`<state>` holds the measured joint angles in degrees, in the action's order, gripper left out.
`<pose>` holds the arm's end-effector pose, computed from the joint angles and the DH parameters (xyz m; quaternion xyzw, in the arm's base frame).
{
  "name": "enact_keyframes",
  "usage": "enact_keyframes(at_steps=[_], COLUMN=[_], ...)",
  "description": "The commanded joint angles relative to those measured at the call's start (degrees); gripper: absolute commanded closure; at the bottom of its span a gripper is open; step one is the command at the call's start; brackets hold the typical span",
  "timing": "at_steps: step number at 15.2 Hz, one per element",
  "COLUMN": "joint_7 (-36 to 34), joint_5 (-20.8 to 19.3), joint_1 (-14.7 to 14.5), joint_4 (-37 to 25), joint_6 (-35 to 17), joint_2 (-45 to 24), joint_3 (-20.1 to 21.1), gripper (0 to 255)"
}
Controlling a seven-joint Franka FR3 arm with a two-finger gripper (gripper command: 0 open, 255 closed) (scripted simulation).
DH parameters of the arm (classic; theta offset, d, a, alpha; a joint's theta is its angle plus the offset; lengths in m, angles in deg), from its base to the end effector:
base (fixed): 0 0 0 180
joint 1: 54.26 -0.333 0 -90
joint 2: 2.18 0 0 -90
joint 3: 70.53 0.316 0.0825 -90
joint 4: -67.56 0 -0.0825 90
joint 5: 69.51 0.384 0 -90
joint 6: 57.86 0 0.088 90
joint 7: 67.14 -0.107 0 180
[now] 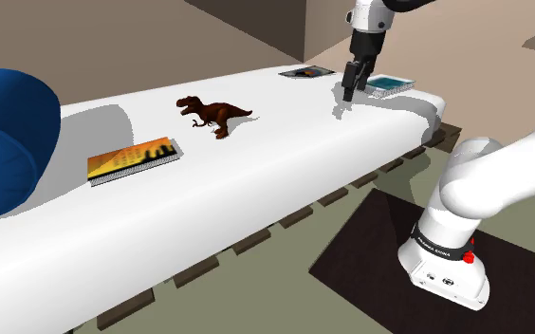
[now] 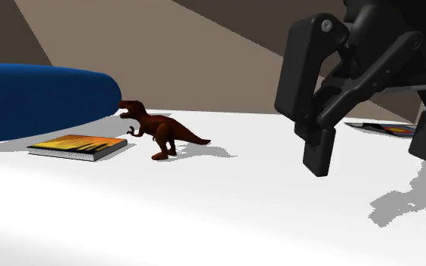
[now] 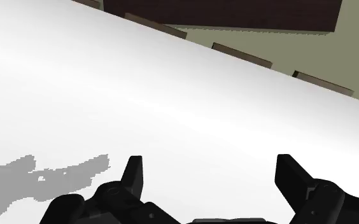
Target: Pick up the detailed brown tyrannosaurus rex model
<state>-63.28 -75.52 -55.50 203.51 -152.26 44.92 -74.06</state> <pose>0.3046 -0.0287 0.6003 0.9981 0.0239 0.0465 0.0320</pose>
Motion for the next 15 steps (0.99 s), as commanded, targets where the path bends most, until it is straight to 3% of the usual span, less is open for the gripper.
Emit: enact_keyframes(at_steps=[1,8,15], joint_7=[0.0,7.5,15.4], joint_5=[0.0,2.0,5.1], joint_1=[0.0,-4.6,-8.3], joint_4=[0.0,-10.6,-24.0], joint_6=[0.0,-4.6,-5.5], joint_2=[0.0,-16.4,-31.9], joint_3=[0.0,-1.5,-2.0], gripper=[0,0,0])
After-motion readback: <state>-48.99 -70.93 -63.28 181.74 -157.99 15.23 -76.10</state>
